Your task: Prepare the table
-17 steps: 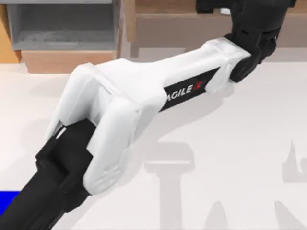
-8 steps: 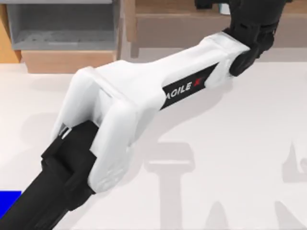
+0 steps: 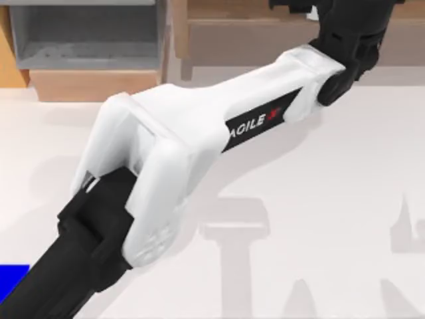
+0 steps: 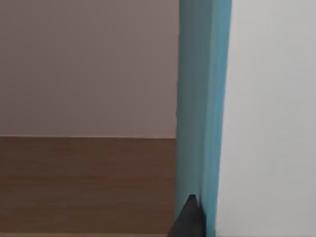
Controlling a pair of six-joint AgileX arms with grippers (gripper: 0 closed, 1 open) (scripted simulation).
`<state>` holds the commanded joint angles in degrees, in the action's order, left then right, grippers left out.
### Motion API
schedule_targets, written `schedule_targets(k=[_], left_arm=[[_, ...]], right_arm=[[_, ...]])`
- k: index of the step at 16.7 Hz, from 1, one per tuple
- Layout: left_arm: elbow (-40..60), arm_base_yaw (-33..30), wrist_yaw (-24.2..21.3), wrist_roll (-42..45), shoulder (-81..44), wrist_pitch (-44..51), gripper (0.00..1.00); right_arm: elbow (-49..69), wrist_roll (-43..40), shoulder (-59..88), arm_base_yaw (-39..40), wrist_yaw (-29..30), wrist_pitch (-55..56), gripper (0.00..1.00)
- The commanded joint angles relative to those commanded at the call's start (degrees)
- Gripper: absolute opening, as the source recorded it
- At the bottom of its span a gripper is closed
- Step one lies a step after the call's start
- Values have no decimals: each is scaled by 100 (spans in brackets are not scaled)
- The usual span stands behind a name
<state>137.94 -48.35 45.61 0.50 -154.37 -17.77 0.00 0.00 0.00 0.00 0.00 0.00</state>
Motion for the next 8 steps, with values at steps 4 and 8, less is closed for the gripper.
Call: schedule_targets(k=[4,8], left_arm=[[0,0,0,0,0,0,2],[0,0,0,0,0,0,0]], right_arm=[[0,0,0,0,0,0,100],[0,0,0,0,0,0,100]])
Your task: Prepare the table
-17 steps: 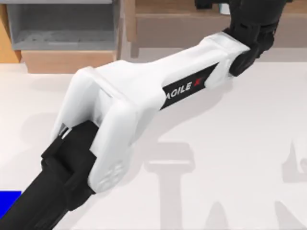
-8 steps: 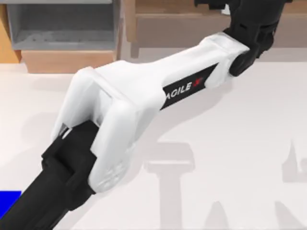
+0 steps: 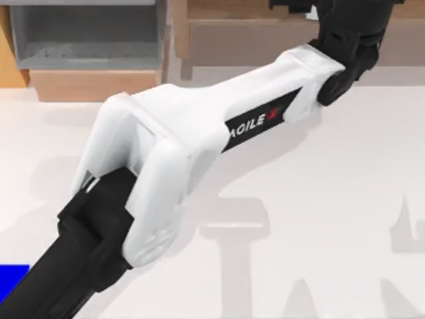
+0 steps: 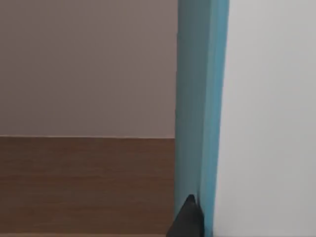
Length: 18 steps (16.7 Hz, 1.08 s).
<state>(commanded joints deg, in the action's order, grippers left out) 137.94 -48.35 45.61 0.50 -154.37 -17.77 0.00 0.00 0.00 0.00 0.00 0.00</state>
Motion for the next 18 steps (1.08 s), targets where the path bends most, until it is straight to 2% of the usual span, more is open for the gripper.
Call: schedule_targets(k=[7,15,18], left_arm=[[-84,-32,25,-2,63,-31,0],[-1460,-289,274,37,929,-546,0],[-1611,-321,306,41,1032,-615,0]], right_arm=[[0,0,0,0,0,0,100],[0,0,0,0,0,0,100],[0,0,0,0,0,0,100]])
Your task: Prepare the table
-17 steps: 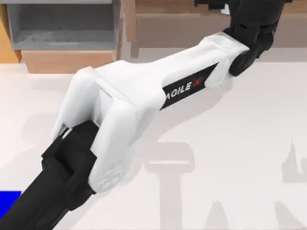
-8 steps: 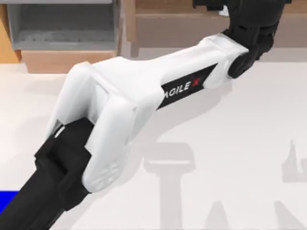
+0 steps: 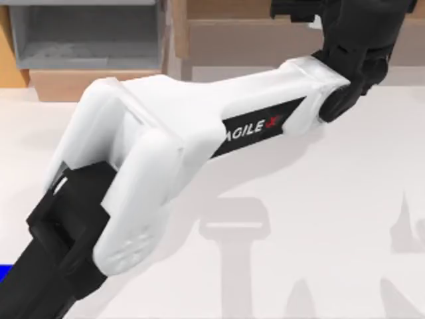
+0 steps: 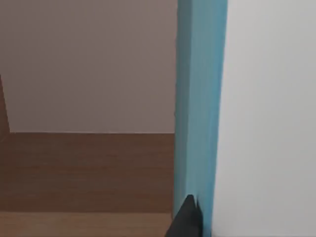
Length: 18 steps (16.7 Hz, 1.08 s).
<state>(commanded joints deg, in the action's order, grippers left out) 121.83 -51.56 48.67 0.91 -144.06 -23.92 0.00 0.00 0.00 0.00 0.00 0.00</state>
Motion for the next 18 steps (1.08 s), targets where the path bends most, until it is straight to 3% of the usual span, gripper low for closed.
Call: schedule_targets(k=[4,7,13,18], left_arm=[[-34,24,-58,34,16,7,0],[-547,-85,-524,254,406,-90,0],[-2936,-271,-2429,1165,2035,-491,0],[-5384,172,-3877,2539,3373,-795,0]], right_arm=[[0,0,0,0,0,0,100],[0,0,0,0,0,0,100],[0,0,0,0,0,0,100],[0,0,0,0,0,0,100]])
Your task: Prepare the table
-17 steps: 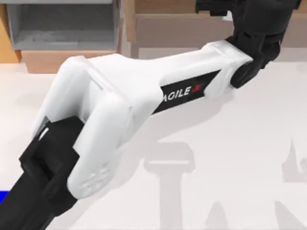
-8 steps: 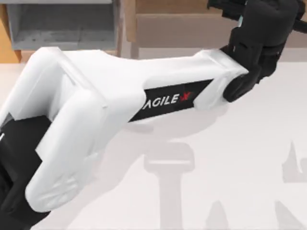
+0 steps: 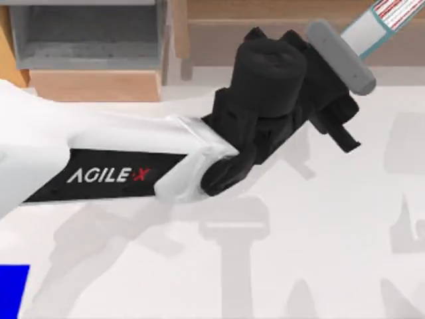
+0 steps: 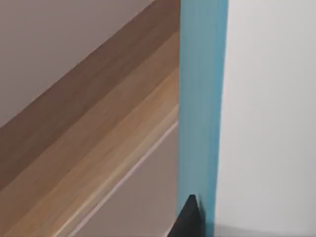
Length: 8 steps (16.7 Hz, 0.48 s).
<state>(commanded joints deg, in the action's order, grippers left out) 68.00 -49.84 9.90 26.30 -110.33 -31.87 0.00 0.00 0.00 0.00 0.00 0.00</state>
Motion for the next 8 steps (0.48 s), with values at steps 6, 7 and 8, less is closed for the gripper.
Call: schedule_targets(k=[6,7,8], left_arm=[[-2429,1258,-544,2517,1408,-384,0],[-2684,1520,-511,2986,1583,-455,0],[-2883,1794,-457,3452,1719,-533,0]], right_arm=[[0,0,0,0,0,0,100],[0,0,0,0,0,0,100],[0,0,0,0,0,0,100]])
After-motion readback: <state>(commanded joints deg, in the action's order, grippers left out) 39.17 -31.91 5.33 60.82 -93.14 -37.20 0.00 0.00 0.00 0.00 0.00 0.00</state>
